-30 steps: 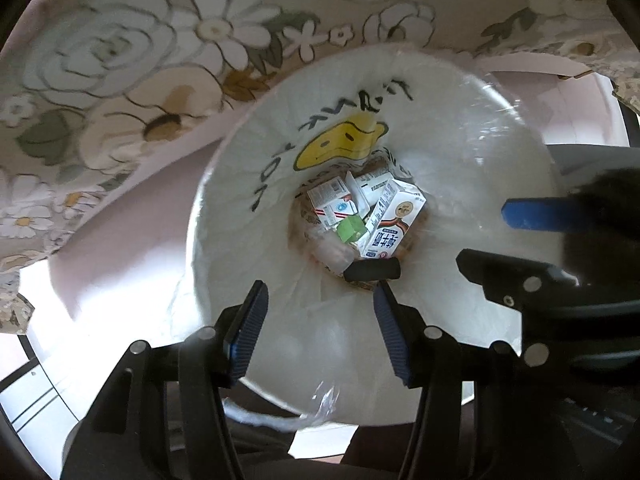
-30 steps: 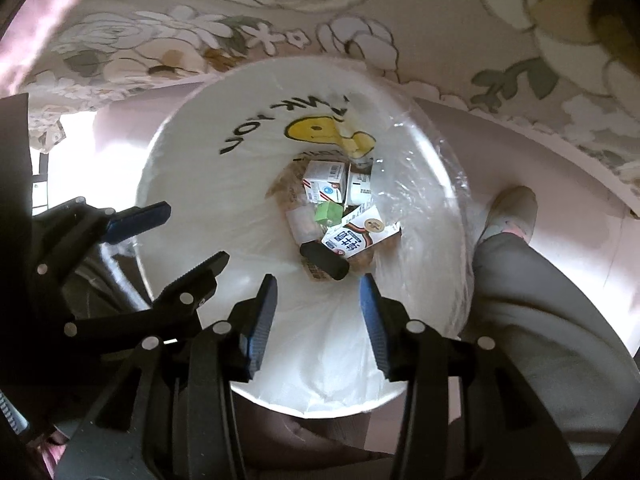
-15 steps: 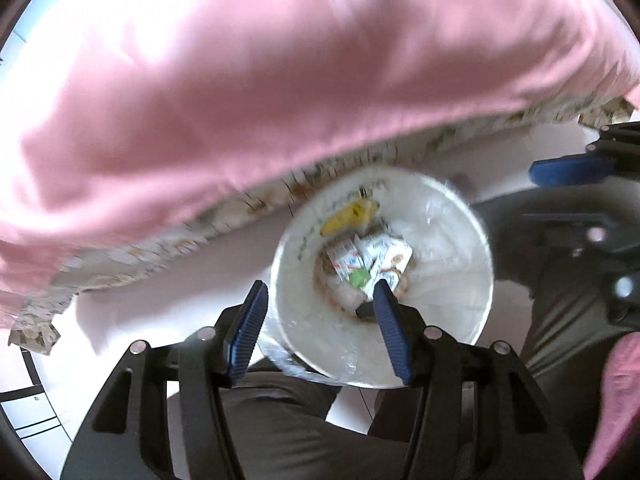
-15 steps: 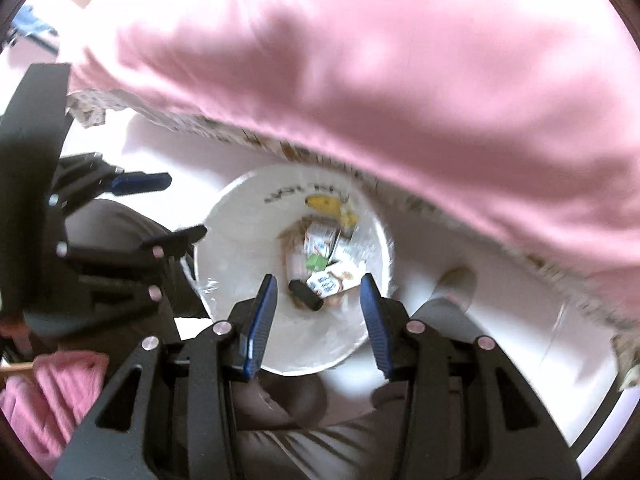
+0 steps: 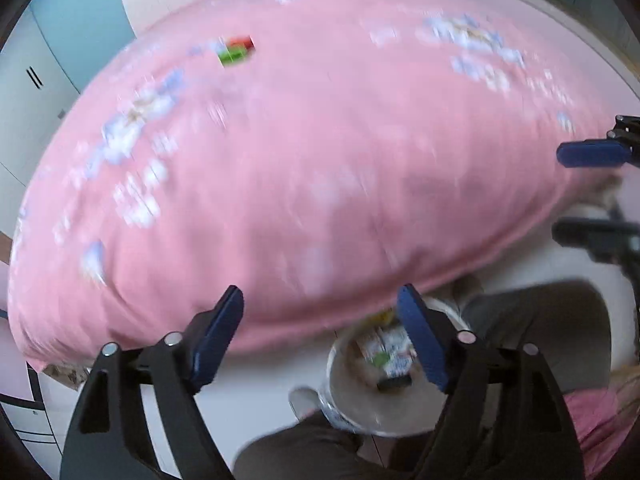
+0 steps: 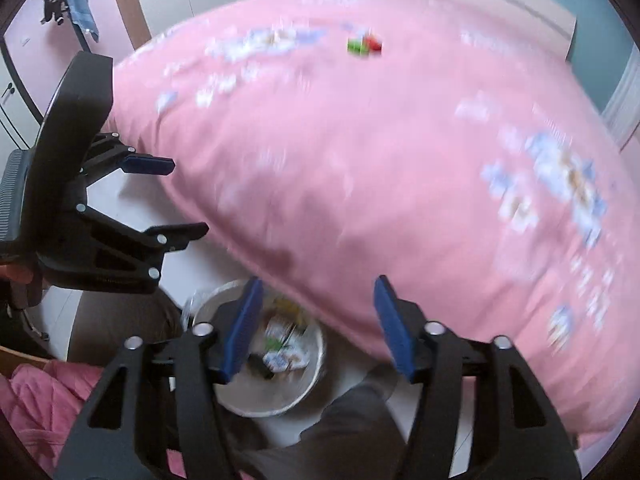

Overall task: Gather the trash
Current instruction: 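Move both tools back over the bed toward the red and green bricks, then grasp the green lego brick with left tool while right tool grasps the red brick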

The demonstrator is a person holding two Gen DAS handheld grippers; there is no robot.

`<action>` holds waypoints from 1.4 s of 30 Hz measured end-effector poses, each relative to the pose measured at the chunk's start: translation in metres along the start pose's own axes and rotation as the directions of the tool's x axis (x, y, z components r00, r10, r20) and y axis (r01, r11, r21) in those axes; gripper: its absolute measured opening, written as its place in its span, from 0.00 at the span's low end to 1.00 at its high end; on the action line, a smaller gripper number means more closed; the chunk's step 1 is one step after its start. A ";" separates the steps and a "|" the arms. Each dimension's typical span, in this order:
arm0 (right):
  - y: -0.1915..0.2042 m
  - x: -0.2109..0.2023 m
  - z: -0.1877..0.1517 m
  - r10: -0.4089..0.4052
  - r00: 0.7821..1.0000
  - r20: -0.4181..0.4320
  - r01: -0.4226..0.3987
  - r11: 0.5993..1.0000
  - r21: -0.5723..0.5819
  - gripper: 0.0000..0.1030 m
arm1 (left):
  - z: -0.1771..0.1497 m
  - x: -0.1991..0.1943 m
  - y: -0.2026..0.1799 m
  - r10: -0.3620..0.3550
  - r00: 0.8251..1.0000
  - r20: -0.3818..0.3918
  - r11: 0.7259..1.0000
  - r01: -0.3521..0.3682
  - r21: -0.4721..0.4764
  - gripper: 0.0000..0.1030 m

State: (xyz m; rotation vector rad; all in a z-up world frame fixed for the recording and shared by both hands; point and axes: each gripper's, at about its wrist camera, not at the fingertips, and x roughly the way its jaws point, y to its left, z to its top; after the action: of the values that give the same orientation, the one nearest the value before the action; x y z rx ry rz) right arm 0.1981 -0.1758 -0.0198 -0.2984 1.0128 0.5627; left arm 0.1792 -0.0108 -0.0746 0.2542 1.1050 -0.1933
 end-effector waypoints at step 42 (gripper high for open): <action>-0.117 0.254 0.340 0.139 0.990 -0.036 -0.143 0.979 -0.143 0.64 | 0.253 0.173 0.153 -0.140 0.974 0.177 0.982 0.159 -0.102 0.80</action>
State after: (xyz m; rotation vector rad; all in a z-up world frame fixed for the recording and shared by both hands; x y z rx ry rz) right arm 0.6101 -0.0297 -0.0692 -0.3655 1.0244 0.7652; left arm 0.5135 0.0558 -0.1061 0.0494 0.9632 -0.2796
